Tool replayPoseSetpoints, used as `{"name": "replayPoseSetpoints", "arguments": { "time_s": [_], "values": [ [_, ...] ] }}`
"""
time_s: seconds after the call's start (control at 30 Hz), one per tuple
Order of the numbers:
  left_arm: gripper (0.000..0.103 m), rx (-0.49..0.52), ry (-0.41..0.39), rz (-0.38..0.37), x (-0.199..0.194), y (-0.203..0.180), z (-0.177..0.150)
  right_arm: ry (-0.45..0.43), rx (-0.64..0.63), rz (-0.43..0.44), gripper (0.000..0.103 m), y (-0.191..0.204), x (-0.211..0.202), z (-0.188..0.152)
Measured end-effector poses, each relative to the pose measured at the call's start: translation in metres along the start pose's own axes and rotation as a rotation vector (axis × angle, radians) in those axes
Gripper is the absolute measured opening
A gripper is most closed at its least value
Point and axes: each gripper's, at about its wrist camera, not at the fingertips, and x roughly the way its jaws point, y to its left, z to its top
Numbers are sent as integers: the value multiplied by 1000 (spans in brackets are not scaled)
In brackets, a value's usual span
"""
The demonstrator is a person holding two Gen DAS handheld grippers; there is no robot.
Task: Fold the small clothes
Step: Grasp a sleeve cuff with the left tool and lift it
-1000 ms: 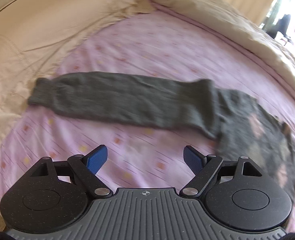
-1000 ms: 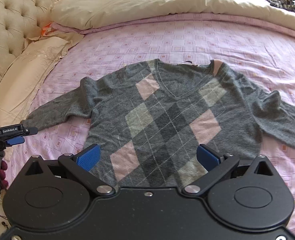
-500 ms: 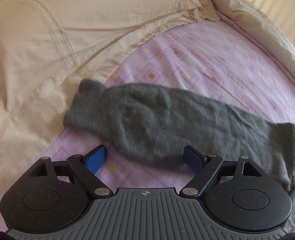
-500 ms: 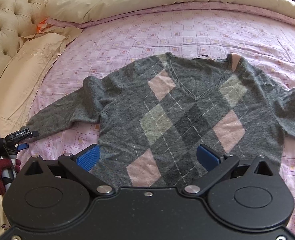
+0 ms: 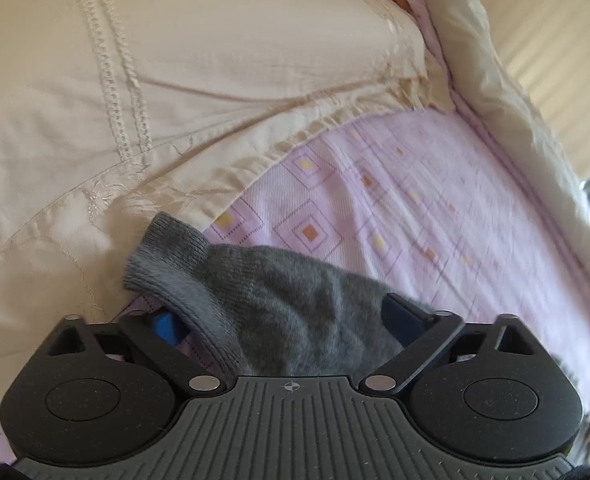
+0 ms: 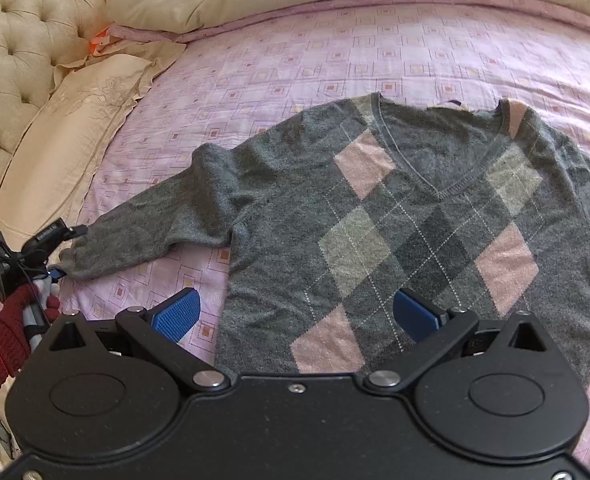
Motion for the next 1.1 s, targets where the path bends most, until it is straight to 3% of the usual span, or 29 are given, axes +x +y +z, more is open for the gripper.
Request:
{"name": "replayPoseSetpoints", "arguments": {
  "time_s": [0.03, 0.07, 0.1, 0.2, 0.23, 0.47, 0.8, 1.0, 1.1],
  "values": [
    [52, -19, -10, 15, -2, 2, 1, 10, 14, 6, 103, -2, 1, 0],
    [40, -31, -11, 51, -4, 3, 3, 23, 30, 18, 103, -5, 2, 0],
    [22, -40, -11, 81, -5, 4, 3, 36, 48, 35, 103, -9, 3, -1],
    [13, -49, -26, 80, -13, 7, 4, 66, 82, 70, 103, -16, 4, -5],
    [6, -36, -35, 89, -19, 4, 4, 72, 79, 61, 102, -16, 3, -7],
    [4, 71, -148, -4, -81, -46, 9, 79, 20, -13, 102, -30, -1, -20],
    [4, 304, -304, -297, -183, -190, 1, 37, 101, 48, 102, -85, -29, -42],
    [4, 435, -289, -463, -172, -278, -43, 1, 148, 58, 102, -122, -51, -55],
    [4, 491, -234, -517, -150, -310, -79, -16, 178, 59, 102, -142, -63, -60]
  ]
}}
